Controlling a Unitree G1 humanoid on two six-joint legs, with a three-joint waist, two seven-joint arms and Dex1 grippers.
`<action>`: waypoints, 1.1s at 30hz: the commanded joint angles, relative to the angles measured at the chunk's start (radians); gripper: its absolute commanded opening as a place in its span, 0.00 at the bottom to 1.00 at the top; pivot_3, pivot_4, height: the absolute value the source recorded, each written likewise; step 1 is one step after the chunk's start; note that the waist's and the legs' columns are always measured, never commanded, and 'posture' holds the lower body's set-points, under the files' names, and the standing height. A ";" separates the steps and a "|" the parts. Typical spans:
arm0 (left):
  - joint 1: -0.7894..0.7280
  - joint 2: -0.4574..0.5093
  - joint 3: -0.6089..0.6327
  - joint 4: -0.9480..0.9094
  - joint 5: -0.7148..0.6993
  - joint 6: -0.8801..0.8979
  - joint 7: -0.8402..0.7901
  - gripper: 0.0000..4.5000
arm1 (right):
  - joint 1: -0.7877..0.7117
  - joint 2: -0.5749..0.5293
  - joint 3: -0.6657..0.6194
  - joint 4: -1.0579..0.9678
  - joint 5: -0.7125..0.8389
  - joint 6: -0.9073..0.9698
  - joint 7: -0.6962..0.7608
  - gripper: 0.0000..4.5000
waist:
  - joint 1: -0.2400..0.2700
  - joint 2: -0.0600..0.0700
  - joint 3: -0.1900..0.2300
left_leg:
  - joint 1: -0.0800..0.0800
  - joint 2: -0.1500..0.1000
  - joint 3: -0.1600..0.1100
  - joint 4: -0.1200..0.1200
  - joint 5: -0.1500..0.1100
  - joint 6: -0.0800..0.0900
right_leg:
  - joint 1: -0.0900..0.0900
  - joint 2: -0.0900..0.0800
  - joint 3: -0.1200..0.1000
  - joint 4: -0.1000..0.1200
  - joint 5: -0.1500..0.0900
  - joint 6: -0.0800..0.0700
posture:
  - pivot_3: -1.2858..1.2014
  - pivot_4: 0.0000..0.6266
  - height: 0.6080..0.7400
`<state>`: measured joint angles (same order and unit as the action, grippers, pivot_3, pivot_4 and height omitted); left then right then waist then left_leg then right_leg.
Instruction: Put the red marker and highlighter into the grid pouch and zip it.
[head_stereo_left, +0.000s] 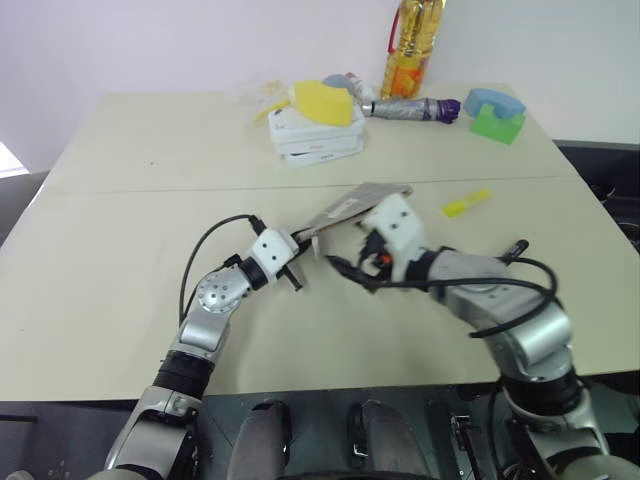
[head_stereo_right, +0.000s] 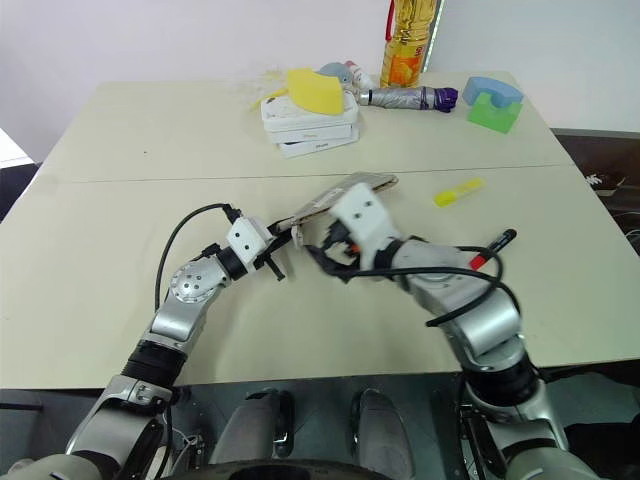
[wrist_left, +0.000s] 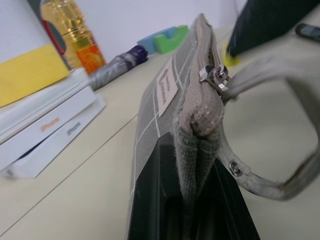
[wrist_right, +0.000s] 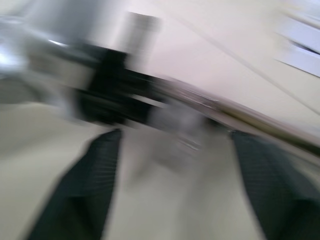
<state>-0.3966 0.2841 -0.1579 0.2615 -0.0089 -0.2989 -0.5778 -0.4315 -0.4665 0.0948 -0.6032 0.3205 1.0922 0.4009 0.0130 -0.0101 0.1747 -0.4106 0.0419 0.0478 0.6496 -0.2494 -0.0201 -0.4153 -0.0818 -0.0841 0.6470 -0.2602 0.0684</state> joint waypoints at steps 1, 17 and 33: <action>-0.003 0.012 0.020 -0.011 0.006 -0.022 0.014 0.00 | 0.014 0.034 -0.207 0.023 -0.042 0.054 -0.127 0.98 | -0.001 0.000 0.000 | 0.000 0.000 0.000 0.000 0.000 0.000 | 0.000 0.000 0.000 0.000 0.000 0.000 | 0.52 0.24 1.00; 0.023 -0.028 -0.024 -0.025 -0.025 -0.043 -0.061 0.00 | -0.030 0.372 -0.712 0.118 -0.206 0.248 -0.540 0.98 | -0.004 0.001 0.000 | 0.000 0.000 0.001 -0.002 0.000 0.000 | -0.002 0.001 0.001 0.001 0.000 -0.001 | 0.52 0.24 1.00; 0.039 -0.032 -0.003 -0.031 -0.039 -0.027 -0.045 0.00 | 0.014 0.373 -0.662 0.163 -0.207 0.214 -0.507 0.07 | -0.006 0.002 0.000 | 0.000 0.000 0.002 -0.002 0.000 0.000 | -0.003 0.002 0.002 0.001 0.000 -0.001 | 0.52 0.24 1.00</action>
<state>-0.3597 0.2523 -0.1759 0.2639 -0.0324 -0.3208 -0.6294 -0.4268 -0.0657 -0.5903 -0.4276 0.1117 1.3367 -0.1232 0.0070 -0.0082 0.1744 -0.4108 0.0421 0.0494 0.6478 -0.2494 -0.0200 -0.4179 -0.0803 -0.0817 0.6480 -0.2599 0.0678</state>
